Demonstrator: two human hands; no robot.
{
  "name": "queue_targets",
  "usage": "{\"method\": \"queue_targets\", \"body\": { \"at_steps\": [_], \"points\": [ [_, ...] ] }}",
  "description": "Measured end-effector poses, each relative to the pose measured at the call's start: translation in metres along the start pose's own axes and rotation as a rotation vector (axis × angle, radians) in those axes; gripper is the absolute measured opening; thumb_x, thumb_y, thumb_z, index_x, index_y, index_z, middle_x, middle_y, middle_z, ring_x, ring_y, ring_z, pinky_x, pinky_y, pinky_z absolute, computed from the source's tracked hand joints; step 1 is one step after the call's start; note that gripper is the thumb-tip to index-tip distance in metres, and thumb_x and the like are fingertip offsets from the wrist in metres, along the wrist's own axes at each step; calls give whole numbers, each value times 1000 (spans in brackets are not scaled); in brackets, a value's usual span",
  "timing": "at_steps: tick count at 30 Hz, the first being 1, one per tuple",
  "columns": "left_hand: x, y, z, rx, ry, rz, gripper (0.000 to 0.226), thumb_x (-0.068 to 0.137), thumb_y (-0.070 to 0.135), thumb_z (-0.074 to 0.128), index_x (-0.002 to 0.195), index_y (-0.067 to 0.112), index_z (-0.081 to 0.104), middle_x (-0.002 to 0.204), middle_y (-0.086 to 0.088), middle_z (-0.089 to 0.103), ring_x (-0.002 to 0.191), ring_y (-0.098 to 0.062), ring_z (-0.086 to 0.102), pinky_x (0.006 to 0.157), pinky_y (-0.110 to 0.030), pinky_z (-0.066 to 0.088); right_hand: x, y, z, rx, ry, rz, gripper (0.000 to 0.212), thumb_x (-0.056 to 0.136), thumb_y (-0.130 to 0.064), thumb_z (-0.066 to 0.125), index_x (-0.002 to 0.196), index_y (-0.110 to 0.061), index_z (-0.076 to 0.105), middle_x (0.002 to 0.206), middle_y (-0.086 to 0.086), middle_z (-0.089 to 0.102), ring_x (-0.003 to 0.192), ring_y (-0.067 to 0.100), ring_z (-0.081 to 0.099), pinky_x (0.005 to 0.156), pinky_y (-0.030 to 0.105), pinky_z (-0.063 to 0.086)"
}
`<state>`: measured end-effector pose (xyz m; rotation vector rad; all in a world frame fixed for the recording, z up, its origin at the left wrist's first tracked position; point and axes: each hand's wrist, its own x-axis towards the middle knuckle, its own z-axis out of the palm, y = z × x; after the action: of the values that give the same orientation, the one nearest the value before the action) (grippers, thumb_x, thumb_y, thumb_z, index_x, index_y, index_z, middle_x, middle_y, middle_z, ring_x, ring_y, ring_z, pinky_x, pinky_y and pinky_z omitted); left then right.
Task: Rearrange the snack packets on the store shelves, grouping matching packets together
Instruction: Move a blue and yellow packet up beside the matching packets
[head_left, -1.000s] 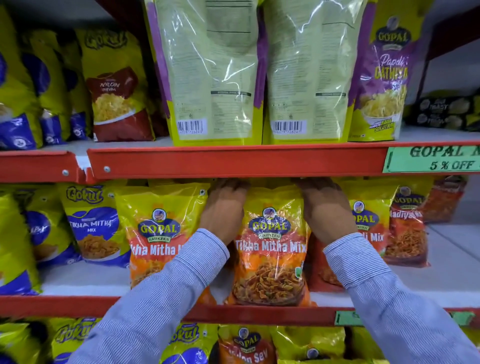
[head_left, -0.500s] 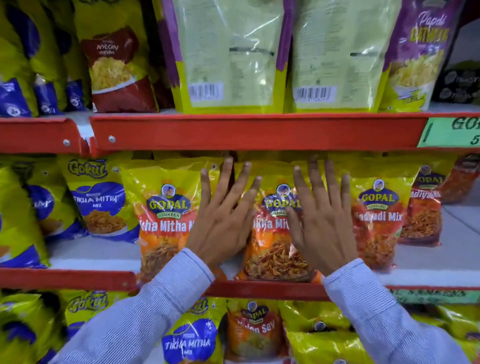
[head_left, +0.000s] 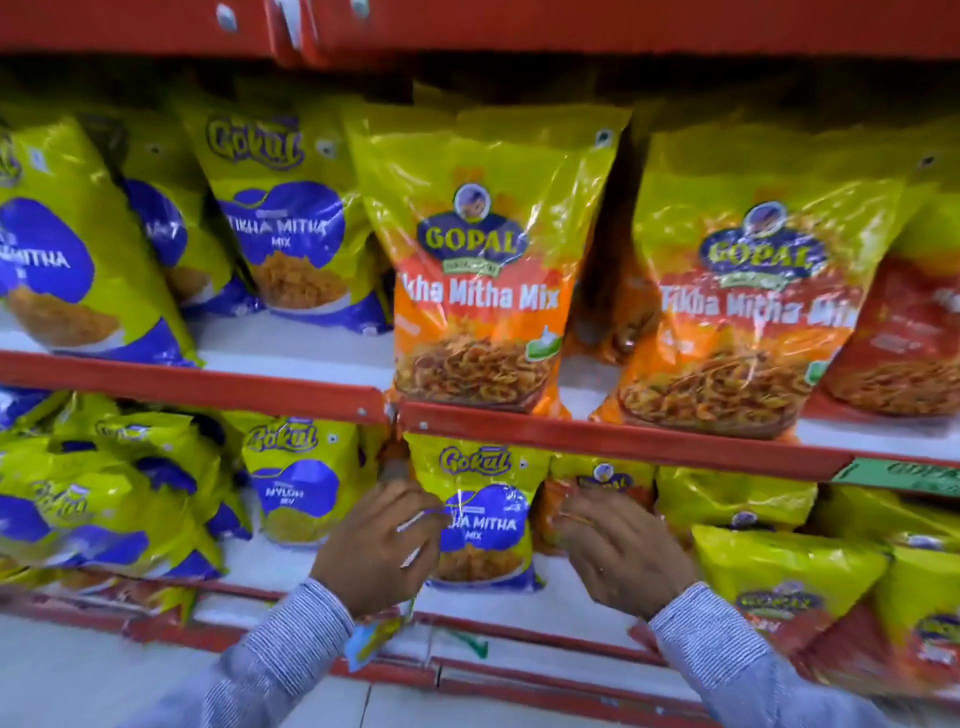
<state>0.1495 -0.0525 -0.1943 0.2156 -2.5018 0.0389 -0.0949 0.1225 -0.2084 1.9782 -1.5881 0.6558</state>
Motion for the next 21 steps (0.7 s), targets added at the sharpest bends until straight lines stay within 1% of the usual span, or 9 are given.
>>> {"method": "queue_targets", "body": {
  "at_steps": [4, 6, 8, 10, 12, 13, 15, 17, 21],
  "points": [
    [-33, -16, 43, -192, -171, -452, 37, 75, 37, 63, 107, 19, 58, 96, -11, 71, 90, -31, 67, 81, -33, 50, -18, -17, 50, 232, -268, 497, 23, 77, -31, 58, 100, -27, 58, 96, 6, 75, 91, 21, 69, 80, 30, 56],
    [-39, -26, 64, -308, -277, -661, 69, 66, 51, 70, 121, 12, 54, 108, -16, 71, 96, -31, 67, 78, -32, 53, -20, -20, 76, 490, -410, 749, 40, 70, -29, 69, 108, -24, 58, 98, 3, 73, 89, -3, 65, 79, 25, 49],
    [-38, -35, 83, -558, -416, -823, 99, 50, 59, 79, 133, 14, 48, 122, -2, 65, 104, -17, 60, 83, -27, 46, -16, -20, 95, 676, -612, 903, 57, 67, -30, 78, 118, -15, 59, 106, -6, 66, 88, -17, 59, 82, 21, 48],
    [-36, -45, 101, -787, -531, -893, 104, 40, 58, 86, 132, 24, 50, 124, 9, 63, 108, -10, 58, 91, -29, 47, -11, -14, 112, 732, -723, 984, 67, 64, -23, 87, 123, -13, 55, 109, -10, 62, 94, -5, 57, 82, 8, 46],
    [-42, -51, 121, -935, -519, -958, 91, 33, 51, 93, 117, 34, 60, 115, 4, 71, 100, -13, 65, 94, -46, 56, -9, -9, 122, 753, -714, 1036, 72, 63, -12, 89, 127, -6, 56, 120, -2, 63, 105, 10, 59, 87, 10, 46],
    [-45, -51, 126, -970, -497, -997, 83, 30, 44, 94, 107, 37, 63, 106, 3, 74, 93, -14, 66, 90, -50, 59, -9, -10, 123, 753, -691, 1073, 71, 64, -7, 88, 127, -4, 56, 121, 2, 64, 104, 6, 61, 86, 10, 48],
    [-48, -46, 126, -969, -448, -1028, 72, 28, 35, 92, 95, 40, 64, 91, 12, 75, 82, -8, 66, 79, -39, 63, -11, -17, 118, 755, -615, 1130, 64, 64, 9, 84, 123, 2, 58, 111, 3, 65, 82, -14, 61, 68, -1, 45],
    [-50, -36, 113, -946, -402, -1005, 68, 30, 32, 91, 91, 40, 61, 80, 29, 72, 74, 12, 65, 68, -19, 58, -9, -30, 106, 814, -521, 1219, 68, 59, 24, 79, 120, 2, 58, 106, 5, 64, 81, -6, 62, 62, 3, 48],
    [-53, -17, 65, -913, -225, -904, 61, 40, 39, 90, 96, 40, 65, 91, 38, 72, 89, 14, 67, 76, -11, 55, -5, -53, 70, 835, -348, 1179, 64, 50, 4, 93, 101, -25, 66, 97, -20, 74, 83, -16, 64, 74, 13, 52]
  ]
}}
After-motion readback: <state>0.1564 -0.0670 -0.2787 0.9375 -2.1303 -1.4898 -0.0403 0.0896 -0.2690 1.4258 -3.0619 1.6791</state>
